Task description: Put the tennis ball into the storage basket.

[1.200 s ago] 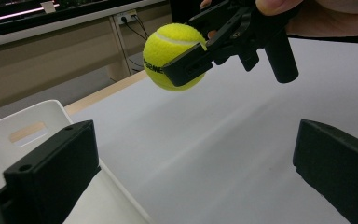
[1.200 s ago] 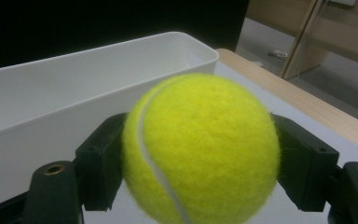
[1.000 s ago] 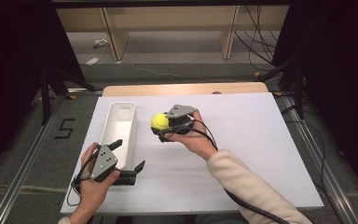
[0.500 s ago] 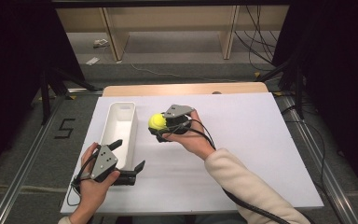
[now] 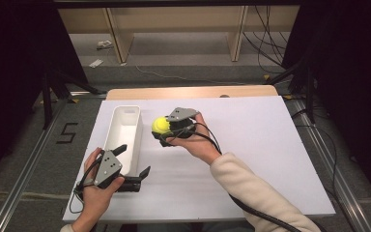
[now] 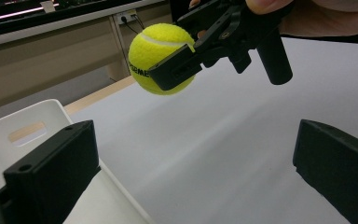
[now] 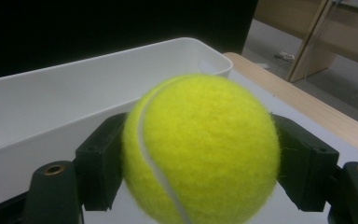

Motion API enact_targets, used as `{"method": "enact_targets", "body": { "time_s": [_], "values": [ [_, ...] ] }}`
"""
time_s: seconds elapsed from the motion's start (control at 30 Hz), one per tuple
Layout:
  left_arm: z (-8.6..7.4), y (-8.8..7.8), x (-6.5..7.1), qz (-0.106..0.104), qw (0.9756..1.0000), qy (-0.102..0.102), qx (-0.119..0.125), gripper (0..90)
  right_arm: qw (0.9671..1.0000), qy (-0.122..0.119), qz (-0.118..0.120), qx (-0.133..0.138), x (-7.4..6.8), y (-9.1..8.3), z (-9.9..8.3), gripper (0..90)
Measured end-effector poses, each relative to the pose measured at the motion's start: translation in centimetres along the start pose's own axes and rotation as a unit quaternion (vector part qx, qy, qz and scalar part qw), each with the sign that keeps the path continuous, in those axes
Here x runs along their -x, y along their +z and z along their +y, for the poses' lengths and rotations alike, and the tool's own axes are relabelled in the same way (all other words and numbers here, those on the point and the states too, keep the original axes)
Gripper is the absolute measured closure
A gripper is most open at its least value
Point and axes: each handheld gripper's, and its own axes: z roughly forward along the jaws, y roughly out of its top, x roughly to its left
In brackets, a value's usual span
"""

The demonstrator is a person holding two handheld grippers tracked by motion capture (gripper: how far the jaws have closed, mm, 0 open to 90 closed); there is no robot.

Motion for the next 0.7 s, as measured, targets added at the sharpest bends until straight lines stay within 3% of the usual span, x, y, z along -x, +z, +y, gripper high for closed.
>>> {"method": "enact_targets", "body": {
  "time_s": [0.7],
  "values": [
    [0.02, 0.03, 0.03, 0.000, 1.0000, 0.000, -0.002, 0.0, 1.0000, -0.003, -0.003, 0.000, 0.31, 0.25, 0.73, 26.6]
  ]
}}
